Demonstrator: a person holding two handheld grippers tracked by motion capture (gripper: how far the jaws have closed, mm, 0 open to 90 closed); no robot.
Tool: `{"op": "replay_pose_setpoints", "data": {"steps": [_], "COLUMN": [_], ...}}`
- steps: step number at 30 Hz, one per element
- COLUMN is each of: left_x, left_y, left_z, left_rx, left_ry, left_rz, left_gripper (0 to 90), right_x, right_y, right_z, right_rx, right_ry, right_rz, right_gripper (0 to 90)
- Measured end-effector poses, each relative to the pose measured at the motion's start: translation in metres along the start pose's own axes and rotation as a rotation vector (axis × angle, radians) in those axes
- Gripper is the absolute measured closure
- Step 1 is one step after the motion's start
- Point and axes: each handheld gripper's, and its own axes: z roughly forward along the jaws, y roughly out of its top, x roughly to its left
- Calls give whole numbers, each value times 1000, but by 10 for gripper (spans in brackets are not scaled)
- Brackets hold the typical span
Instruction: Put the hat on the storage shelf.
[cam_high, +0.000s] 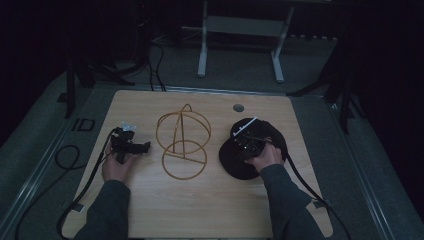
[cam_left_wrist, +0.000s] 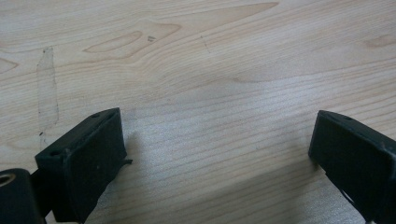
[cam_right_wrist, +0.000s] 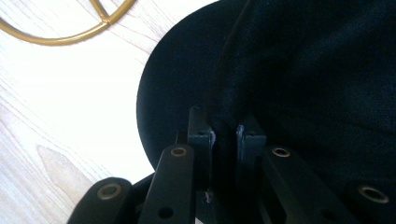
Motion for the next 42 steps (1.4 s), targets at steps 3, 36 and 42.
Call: {"op": "replay_pose_setpoints", "data": {"steps": [3,36,42], "left_x": [0,0,0], "left_y": [0,0,0], "left_z": [0,0,0], "left_rx": [0,0,0], "left_ry": [0,0,0], "left_rz": [0,0,0], "left_gripper": [33,32,33], "right_x": [1,19,23], "right_y": [0,8,11], "right_z": [-7,-59,-66], "right_rx": [-10,-10,-8], "right_ry": [9,25,21], "right_rz": [-16,-192,-221], "right_gripper": [805,796,792]}}
